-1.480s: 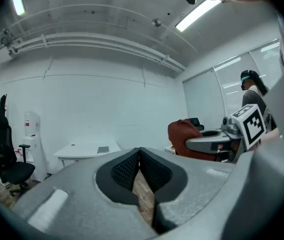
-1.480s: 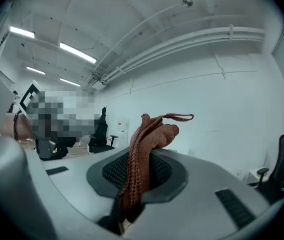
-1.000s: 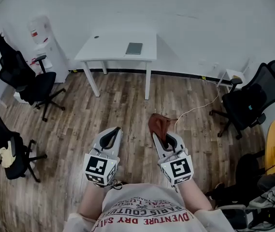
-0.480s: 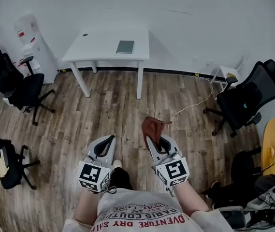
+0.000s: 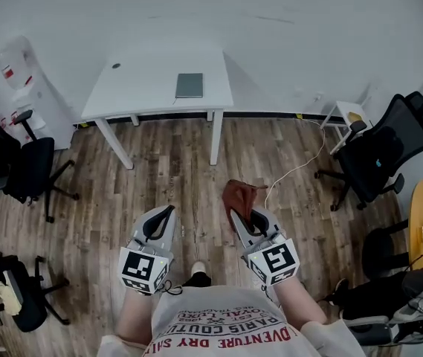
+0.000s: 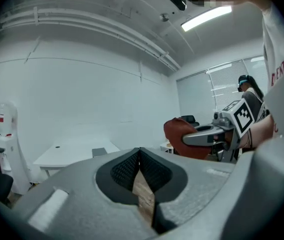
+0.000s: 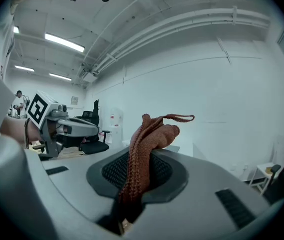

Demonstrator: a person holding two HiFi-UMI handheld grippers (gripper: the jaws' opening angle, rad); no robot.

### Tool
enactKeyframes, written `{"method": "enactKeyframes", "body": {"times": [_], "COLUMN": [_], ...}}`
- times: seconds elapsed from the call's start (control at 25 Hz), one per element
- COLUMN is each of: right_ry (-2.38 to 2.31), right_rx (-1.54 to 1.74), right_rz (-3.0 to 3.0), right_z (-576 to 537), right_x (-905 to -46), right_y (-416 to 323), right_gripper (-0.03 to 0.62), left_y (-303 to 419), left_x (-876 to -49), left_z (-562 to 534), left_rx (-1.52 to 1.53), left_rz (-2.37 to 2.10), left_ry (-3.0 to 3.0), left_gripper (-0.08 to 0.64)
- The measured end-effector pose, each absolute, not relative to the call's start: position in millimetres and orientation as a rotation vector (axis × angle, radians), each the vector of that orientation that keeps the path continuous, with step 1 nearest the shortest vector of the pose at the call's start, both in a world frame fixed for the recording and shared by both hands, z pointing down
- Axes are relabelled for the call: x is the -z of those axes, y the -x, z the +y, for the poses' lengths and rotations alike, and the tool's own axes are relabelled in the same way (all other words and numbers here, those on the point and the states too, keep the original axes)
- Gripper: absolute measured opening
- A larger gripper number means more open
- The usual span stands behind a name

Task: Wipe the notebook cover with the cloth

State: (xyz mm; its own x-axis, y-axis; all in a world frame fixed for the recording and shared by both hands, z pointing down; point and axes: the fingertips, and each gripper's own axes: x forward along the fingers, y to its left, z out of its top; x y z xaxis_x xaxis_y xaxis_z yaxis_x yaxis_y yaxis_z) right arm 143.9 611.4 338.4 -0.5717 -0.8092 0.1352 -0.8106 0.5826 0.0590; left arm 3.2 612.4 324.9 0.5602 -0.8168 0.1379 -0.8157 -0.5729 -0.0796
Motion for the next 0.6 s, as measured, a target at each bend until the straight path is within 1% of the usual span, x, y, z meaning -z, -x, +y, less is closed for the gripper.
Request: {"method": "enactKeyframes", "body": {"times": [0.2,0.44,0.6], "right_ry": [-1.383,-1.37,-1.332], "right_rx": [-0.009,-0.066,-0.07], "right_rz": [-2.615,-2.606,-2.613], "right_z": [551,485,437], "right_x": [-334,-352,-367], "right_y": [-118,-108,-111], "right_gripper": [0.074,0.074,0.075], "left_y": [23,18,19], "left_x": [-323,-359,-365], "left_z": [547,494,449], "left_rx": [0.232,0.328,0.346], "left_rz": [1.396,1.325,1.353], "left_ry": [2.847,2.95,2.923], "left_gripper": [0.009,0.009,0.009]}}
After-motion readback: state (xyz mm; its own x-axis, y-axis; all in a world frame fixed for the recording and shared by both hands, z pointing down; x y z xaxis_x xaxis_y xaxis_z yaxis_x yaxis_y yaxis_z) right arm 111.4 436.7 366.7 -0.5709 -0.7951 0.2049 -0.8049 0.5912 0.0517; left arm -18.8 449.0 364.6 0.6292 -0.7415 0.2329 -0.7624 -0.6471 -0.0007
